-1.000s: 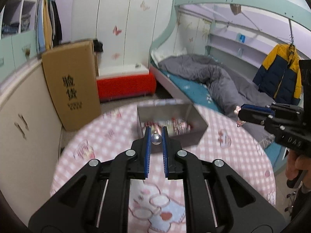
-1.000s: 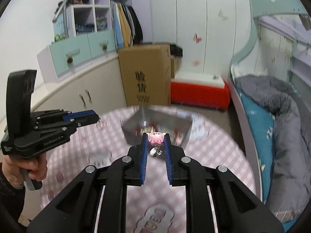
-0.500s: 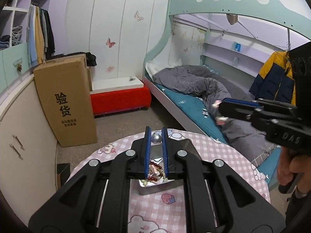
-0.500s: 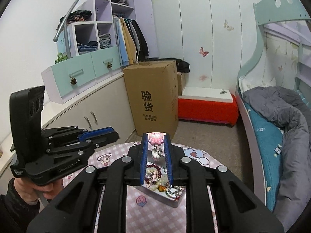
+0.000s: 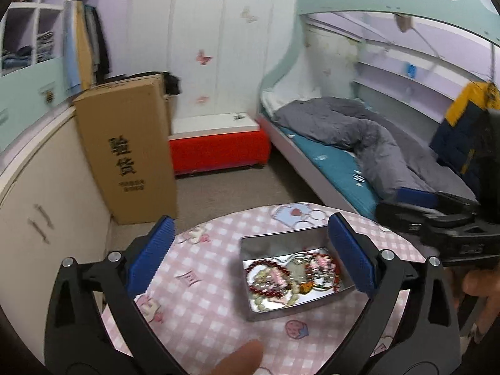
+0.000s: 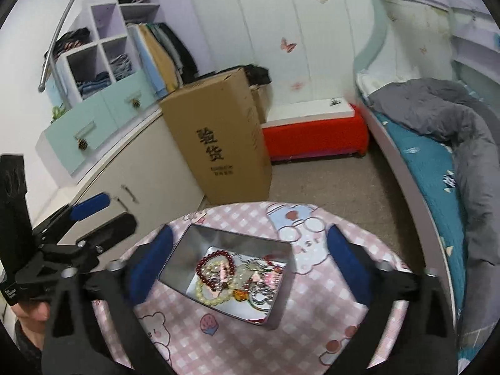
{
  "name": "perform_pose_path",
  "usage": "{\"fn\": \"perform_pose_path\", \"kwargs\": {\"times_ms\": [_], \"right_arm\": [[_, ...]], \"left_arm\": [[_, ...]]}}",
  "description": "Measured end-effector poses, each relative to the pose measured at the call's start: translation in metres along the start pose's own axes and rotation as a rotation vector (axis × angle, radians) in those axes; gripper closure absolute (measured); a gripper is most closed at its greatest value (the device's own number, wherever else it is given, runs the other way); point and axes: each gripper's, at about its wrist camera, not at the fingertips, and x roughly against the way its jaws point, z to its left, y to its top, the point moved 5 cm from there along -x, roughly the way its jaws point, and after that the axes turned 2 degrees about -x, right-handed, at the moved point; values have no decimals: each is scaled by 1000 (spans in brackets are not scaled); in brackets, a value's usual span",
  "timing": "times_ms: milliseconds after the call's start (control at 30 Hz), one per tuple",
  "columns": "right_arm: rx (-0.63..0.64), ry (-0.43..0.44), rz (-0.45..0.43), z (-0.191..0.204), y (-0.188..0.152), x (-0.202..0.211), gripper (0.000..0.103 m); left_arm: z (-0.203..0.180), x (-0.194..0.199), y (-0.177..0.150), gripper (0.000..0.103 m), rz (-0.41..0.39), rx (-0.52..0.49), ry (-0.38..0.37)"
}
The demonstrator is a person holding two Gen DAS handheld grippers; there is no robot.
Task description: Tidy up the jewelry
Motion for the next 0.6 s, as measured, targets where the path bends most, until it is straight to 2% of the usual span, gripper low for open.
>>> {"fn": "perform_pose_path", "kwargs": {"times_ms": [300, 600], "right_arm": [[-21, -50, -69, 9, 7, 45, 7], [47, -115, -170, 48, -10, 117, 7]], "left_arm": [[7, 63, -5, 7, -70, 38, 98], [-1, 149, -15, 6, -184, 59, 190]]}}
